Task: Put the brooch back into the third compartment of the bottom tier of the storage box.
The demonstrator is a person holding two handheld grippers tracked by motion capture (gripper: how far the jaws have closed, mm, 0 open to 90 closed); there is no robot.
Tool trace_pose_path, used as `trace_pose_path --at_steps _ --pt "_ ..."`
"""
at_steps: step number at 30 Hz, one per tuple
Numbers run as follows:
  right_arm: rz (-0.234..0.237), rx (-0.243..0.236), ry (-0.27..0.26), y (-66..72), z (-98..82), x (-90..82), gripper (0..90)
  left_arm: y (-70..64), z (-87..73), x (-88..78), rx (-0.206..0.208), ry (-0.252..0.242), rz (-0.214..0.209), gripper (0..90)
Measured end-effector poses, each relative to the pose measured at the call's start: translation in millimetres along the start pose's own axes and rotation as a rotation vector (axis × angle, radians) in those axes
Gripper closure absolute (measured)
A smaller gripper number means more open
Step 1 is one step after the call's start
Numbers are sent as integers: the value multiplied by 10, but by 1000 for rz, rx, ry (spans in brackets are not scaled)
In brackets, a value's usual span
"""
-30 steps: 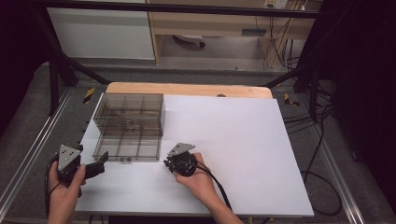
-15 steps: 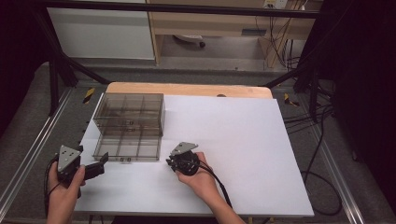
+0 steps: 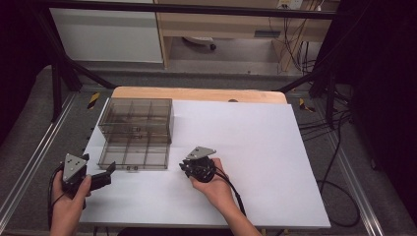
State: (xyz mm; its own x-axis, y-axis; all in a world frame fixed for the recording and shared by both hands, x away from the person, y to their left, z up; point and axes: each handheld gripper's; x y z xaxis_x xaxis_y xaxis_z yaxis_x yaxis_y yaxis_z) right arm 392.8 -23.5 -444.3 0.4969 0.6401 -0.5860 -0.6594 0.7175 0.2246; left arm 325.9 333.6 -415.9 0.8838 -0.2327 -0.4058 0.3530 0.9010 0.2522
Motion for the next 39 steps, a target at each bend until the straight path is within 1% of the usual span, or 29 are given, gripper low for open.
trace_pose_path --at_steps 3,7,11,13,16,21,25,27,29,32,35,39 --pt "-2 4 3 -5 -7 18 785 12 -8 -5 -5 -1 4 59" --pt "-7 -7 -1 -9 5 18 785 29 -9 3 -6 1 7 59" --pt "-17 -3 -7 -37 11 -24 785 29 -7 2 -1 2 7 59" --pt "-18 0 -13 -55 18 -43 785 23 -9 -3 -6 2 10 59" --pt "-25 5 -15 -68 17 -45 785 10 -2 -18 -7 -2 11 59" --pt "-22 10 -12 -69 8 -42 785 10 -2 -18 -4 -1 8 59" --pt "-30 10 -9 -67 -6 -12 785 41 -10 -21 -18 -7 5 59" --pt "-28 14 -13 -57 -8 0 785 49 -20 -24 -27 -5 7 59" --pt "-26 9 -15 -40 -8 2 785 52 -18 -34 -27 -10 10 60" --pt "-28 1 -15 -20 -7 -8 785 52 -11 -48 -20 -21 -3 55" --pt "-20 7 -26 -20 9 -35 784 56 -11 -39 -15 -19 6 52" --pt "-12 14 -37 -27 30 -43 785 92 -26 -21 -33 -11 15 57"
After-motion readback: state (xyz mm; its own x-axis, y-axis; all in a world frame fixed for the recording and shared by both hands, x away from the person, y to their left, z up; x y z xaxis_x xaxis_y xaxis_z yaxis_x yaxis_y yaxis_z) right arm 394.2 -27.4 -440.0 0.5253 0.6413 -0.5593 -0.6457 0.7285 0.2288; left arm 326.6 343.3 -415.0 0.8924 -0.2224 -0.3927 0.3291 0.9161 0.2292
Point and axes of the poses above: each handheld gripper's, and its own axes: x roughly forward along the jaws, z roughly out of its top, y roughly to its left, and after that the axes turned 13 degrees about x, right-handed
